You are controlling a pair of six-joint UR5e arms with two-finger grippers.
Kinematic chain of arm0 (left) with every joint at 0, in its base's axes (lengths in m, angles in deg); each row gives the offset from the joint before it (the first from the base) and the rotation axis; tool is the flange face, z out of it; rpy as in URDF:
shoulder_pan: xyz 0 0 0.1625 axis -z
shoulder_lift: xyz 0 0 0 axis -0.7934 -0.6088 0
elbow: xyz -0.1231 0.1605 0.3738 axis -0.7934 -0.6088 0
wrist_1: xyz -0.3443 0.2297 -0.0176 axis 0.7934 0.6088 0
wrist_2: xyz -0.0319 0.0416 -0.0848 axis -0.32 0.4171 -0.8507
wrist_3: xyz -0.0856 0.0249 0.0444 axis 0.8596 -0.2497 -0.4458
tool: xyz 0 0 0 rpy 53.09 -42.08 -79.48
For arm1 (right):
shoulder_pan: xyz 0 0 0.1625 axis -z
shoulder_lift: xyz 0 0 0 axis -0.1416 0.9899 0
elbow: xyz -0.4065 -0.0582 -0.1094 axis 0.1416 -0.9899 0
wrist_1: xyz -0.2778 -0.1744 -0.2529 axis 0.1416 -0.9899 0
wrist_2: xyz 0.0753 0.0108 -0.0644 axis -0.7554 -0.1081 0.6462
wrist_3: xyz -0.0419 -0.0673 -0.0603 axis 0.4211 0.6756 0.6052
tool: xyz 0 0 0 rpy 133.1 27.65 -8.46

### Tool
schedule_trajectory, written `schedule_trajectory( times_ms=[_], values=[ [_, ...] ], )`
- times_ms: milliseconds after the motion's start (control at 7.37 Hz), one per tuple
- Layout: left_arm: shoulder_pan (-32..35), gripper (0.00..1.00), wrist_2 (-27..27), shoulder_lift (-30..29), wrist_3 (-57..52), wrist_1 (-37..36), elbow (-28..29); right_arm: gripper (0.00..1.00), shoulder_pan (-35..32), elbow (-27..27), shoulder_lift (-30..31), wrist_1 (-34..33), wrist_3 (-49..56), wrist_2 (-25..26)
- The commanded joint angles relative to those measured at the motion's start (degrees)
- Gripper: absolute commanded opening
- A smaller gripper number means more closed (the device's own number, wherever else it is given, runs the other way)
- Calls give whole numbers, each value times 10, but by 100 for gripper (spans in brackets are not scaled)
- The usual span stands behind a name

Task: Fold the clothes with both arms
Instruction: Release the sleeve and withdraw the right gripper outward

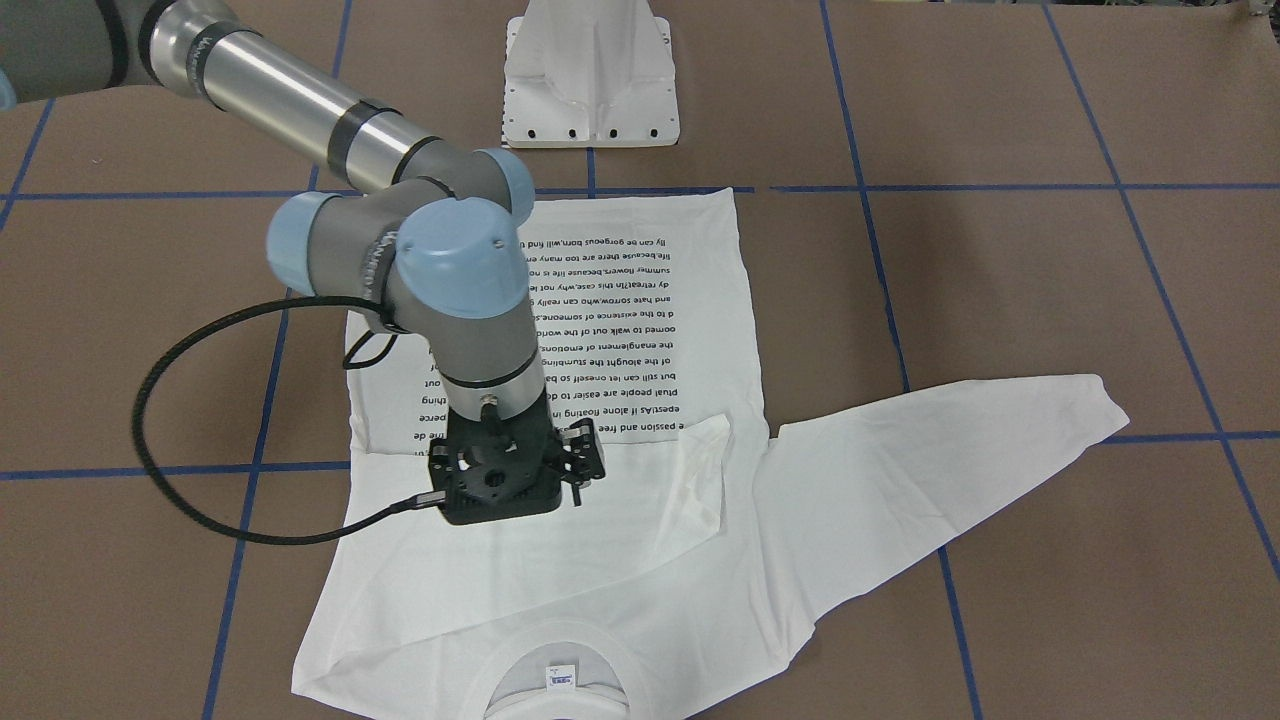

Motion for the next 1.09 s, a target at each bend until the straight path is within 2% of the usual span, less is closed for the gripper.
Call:
schedule_trajectory(
  times_ms=[0,136,271,407,543,679,814,950],
  values=[
    [-1,100,-1,1,20,101,1,100,-73,137,145,-43,124,-73],
    [-1,100,0,1,21,110,2,100,-96,197,229,-41,177,-83],
    [-4,100,0,1,30,106,3,100,-134,225,279,-40,227,-139],
    [-23,100,0,4,84,109,13,100,-162,276,349,-39,247,-172],
    [-48,100,1,4,129,123,23,100,-184,323,411,-40,280,-175],
    [-59,100,4,6,177,153,40,100,-210,355,474,-39,310,-183],
    [-80,100,6,14,228,217,64,100,-233,369,507,-39,335,-199],
    [-112,99,13,14,308,296,96,100,-237,368,509,-39,338,-203]
  ],
)
